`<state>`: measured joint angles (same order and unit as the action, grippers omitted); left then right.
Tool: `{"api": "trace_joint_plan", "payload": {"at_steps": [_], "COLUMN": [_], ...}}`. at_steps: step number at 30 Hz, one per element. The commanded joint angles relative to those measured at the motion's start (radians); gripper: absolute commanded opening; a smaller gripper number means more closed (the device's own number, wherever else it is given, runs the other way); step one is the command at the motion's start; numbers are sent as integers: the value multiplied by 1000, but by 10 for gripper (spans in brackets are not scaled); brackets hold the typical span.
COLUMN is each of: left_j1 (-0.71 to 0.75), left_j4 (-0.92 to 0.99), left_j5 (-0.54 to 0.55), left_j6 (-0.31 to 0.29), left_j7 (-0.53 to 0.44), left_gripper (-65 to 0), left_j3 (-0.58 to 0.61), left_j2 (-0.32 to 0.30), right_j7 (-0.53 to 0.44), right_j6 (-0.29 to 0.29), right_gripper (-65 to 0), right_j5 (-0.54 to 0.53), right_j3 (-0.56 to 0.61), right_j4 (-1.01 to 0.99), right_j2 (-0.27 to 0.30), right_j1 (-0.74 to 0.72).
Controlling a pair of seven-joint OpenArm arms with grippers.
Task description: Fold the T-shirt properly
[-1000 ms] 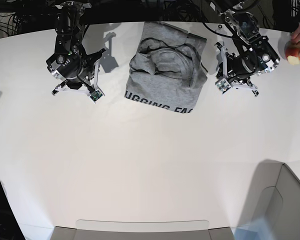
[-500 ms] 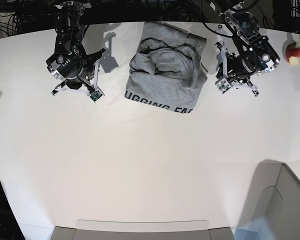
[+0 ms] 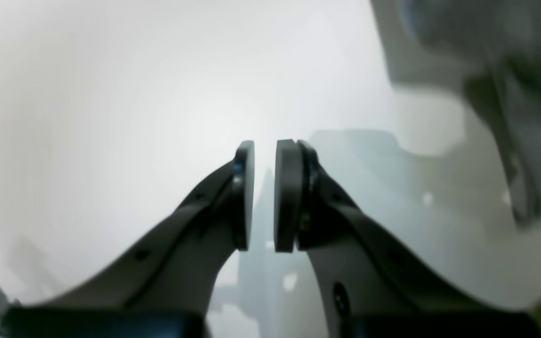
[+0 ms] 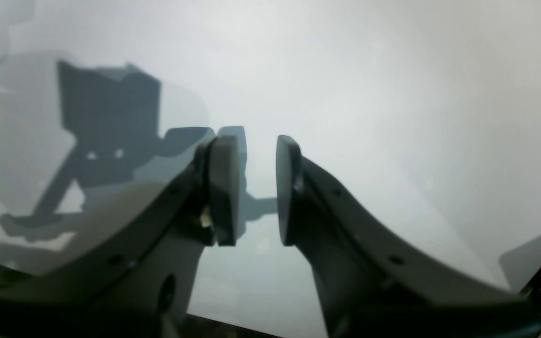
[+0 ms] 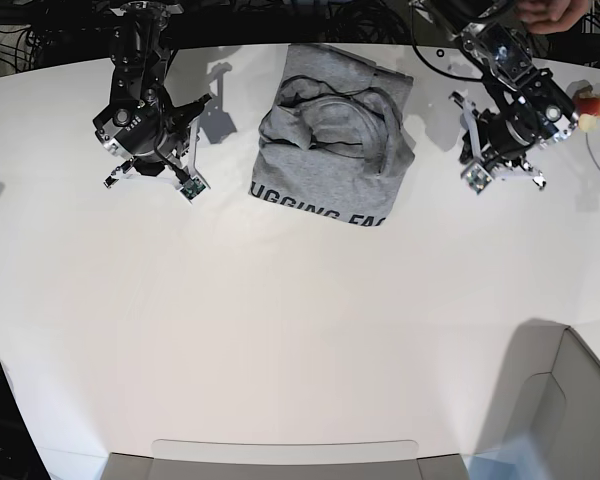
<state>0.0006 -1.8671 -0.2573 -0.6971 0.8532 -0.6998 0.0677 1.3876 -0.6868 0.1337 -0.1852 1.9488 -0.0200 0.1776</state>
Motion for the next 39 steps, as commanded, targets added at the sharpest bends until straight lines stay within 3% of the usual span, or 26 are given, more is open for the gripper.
{"api": "trace_joint_plan", "payload": {"at_steps": [1,6,39], "left_j1": [-12,-47,-40], "left_j4": [-16,-16,-16], "left_j5": [10,10,10], "left_j6": [-1,-1,-1], "left_j7": [-10,-10,-2], "left_gripper": [-574,-574,-574], "left_j3": [-19,-71,-71], "left_j2": [-3,-1,24], "right_j7": [-6,-6,-6], "right_j6": [-11,-11,-11], "right_gripper": [-506,-506,-506], "right_j5": [-1,-1,1], "right_j3": [-1,-1,-3], "right_j4": [14,16,18], "right_j2": [2,2,2], "right_j1": [-10,-13,-11]}}
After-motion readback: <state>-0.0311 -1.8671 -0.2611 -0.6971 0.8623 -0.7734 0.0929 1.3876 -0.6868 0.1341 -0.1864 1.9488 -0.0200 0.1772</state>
